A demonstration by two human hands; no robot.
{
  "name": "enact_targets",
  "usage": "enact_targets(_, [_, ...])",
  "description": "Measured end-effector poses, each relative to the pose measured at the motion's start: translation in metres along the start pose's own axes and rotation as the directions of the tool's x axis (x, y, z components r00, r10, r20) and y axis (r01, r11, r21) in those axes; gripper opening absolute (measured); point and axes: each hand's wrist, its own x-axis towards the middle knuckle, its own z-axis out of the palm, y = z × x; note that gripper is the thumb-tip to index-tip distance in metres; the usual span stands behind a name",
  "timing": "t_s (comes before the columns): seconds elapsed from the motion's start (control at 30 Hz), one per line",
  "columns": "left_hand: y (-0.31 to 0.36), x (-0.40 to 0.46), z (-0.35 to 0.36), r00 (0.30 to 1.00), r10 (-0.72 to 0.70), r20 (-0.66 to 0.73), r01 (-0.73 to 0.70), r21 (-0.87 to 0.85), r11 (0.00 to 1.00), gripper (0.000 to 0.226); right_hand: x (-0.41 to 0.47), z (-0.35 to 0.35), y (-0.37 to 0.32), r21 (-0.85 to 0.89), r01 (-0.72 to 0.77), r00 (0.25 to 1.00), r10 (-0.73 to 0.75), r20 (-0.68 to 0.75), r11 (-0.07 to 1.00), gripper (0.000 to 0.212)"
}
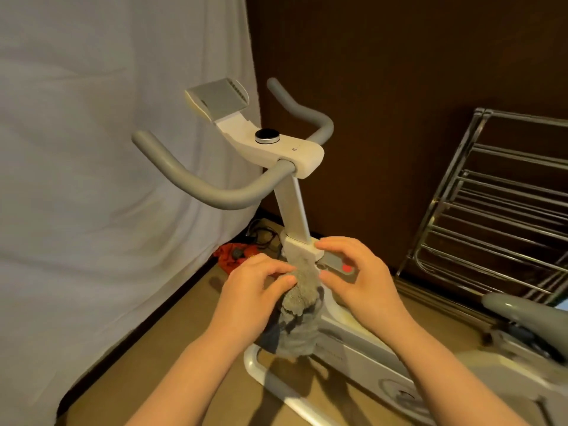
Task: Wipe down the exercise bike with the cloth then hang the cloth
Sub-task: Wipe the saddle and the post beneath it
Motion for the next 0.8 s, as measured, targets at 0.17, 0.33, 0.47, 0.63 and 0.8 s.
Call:
enact_targets(0.17, [0.029, -0.012, 0.025, 0.994, 0.07, 0.084, -0.07, 0.006, 0.998, 0.016, -0.02, -0.017, 0.015, -0.155, 0.199, 0.941, -0.145, 0.305, 0.968, 0.048])
enact_targets(0.33, [0.061, -0.032, 0.054, 0.991, 0.056, 0.123, -0.063, 0.048, 0.997, 0.013, -0.045, -0.062, 0.038, -0.346, 0.228, 0.924, -0.091, 0.371, 0.91, 0.028])
enact_targets(0.47, [0.077, -0.049, 0.075, 0.996, -0.009, 0.083, 0.007, 0.029, 1.0, 0.008, -0.066, -0.092, 0.046, -0.194, 0.128, 0.935, -0.052, 0.352, 0.973, 0.021])
enact_targets(0.63, [0.087, -0.072, 0.098, 0.995, -0.054, 0.085, 0.05, 0.044, 0.998, 0.018, -0.094, -0.109, 0.058, -0.121, 0.039, 0.92, 0.012, 0.392, 0.992, 0.021])
enact_targets(0.8, [0.089, -0.096, 0.109, 0.993, -0.037, 0.11, 0.032, 0.048, 0.998, 0.015, -0.12, -0.113, 0.061, -0.225, 0.039, 0.933, 0.045, 0.356, 0.973, 0.016])
